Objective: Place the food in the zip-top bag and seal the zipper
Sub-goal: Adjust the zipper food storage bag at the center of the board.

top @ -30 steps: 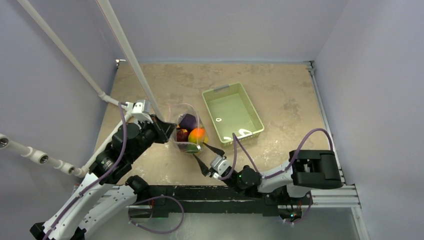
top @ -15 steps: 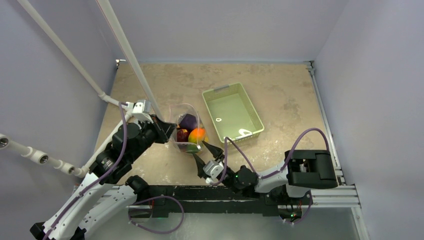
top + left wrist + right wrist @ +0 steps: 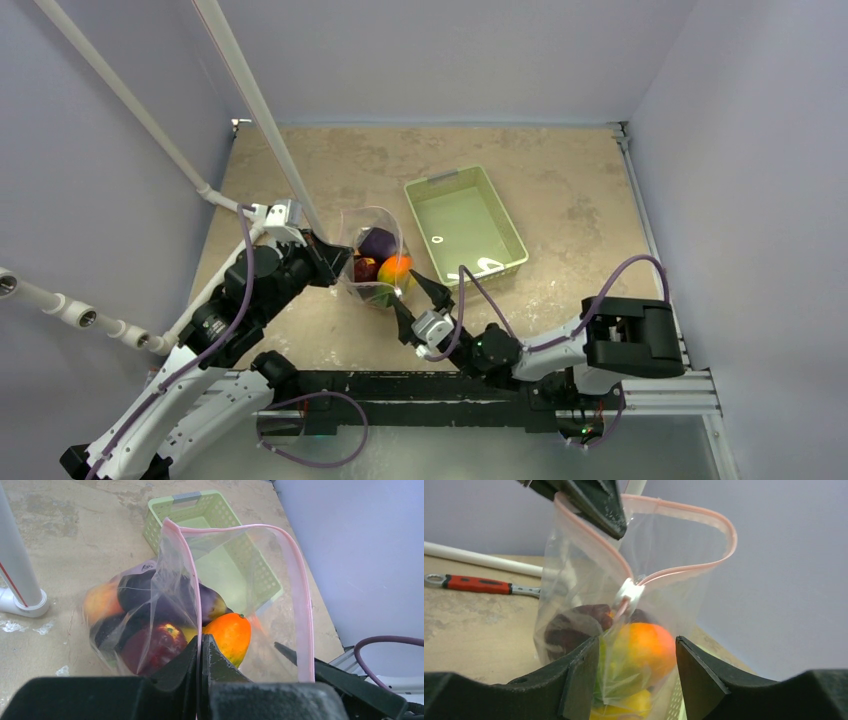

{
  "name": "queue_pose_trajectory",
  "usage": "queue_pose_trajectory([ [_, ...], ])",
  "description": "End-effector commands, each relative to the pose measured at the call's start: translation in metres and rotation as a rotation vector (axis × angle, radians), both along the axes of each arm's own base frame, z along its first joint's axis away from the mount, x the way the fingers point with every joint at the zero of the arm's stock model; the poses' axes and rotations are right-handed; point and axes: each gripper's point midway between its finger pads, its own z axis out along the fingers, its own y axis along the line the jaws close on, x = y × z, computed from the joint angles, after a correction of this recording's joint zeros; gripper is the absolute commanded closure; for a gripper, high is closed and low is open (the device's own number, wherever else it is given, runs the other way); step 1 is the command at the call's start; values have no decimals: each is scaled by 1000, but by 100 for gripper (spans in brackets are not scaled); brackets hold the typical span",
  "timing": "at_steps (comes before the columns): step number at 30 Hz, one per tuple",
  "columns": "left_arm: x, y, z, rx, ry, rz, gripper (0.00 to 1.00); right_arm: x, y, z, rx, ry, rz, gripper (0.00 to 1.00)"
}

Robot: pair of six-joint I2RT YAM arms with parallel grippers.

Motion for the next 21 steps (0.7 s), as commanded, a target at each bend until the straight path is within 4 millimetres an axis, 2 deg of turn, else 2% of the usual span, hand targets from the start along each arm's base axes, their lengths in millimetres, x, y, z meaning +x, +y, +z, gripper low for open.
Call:
queue_pose_trajectory([
  [1, -1, -1, 9, -5, -33, -15, 100, -6, -61, 131, 660, -79, 27, 40],
  [13, 1, -3, 9, -4, -33, -17, 100, -9, -54, 140, 685, -93, 72, 46],
  [21, 1, -2, 9, -5, -33, -17, 100, -7, -51, 142, 688, -103, 81, 63],
])
